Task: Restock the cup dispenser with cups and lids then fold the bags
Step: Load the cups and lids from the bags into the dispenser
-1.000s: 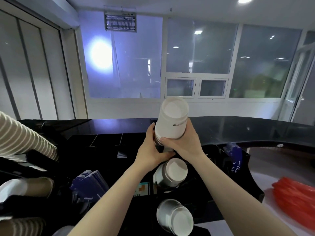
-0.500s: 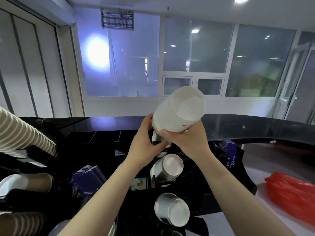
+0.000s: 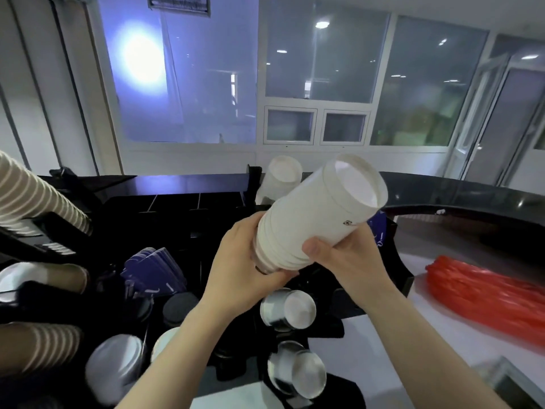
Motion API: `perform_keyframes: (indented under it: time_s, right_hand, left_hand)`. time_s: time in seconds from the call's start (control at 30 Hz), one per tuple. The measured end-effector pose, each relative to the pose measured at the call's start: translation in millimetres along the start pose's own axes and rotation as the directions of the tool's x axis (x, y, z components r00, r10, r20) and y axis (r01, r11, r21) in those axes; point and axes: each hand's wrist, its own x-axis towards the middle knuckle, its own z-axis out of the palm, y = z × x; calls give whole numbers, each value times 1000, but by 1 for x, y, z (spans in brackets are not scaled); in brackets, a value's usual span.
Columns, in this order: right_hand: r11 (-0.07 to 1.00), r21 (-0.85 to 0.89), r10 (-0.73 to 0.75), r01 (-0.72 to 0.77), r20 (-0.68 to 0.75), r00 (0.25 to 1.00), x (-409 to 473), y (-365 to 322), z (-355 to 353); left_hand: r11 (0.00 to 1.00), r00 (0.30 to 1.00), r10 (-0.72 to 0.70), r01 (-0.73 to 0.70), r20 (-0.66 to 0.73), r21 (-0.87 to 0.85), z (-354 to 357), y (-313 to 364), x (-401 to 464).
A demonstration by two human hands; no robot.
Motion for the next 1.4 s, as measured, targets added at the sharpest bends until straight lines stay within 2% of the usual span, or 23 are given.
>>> perform_keyframes:
  time_s: [0.17,0.27,0.4,0.5,0.67,0.8,0.87,0.93,1.0,1.13,1.3,1.4]
  right_hand:
    - [998,39,47,-44,-77,996,-32,-2,-6]
    - [996,35,83,-79,-138,987,-45,2,-15]
    - [993,7,114,-116,-219,969,-55,13,-23]
    - [989,-10,138,-144,-240,961,-58,22,-26]
    - [981,-39,177,-192,-243,954,-65,41,-24]
    - [968,-110,197,-226,-226,954,-71,63,-14]
    - [951,-211,187,-228,-195,963,-74,72,-10]
    - [892,-391,176,-228,-165,970,-76,79,-8]
    - [828,-496,220,-262,-142,965,-78,84,-7]
    - [785,-538,291,-307,-117,950,-77,80,-8]
    - [767,-591,219,-249,-124,968,-76,71,-3]
    - [754,-587,286,-294,-109,952,-70,65,-4]
  left_hand:
    - [995,985,57,-43,165,-87,8,4,-23]
    - [998,965,0,18,262,-64,18,0,-33]
    - [996,954,-89,80,287,43,30,-7,-42]
    - [991,946,-133,132,297,21,32,-16,-48]
    - [979,949,-202,188,241,78,23,-28,-59]
    - [960,943,-281,278,181,38,16,-34,-66]
    - [955,942,-296,293,160,40,14,-36,-68]
    - [953,942,-304,300,141,49,12,-40,-71]
    - [946,940,-323,317,110,62,11,-44,-73]
    - [927,926,-372,369,61,60,9,-53,-77]
    - [921,919,-390,389,50,37,9,-61,-76]
    - [917,916,-398,398,46,4,11,-61,-72]
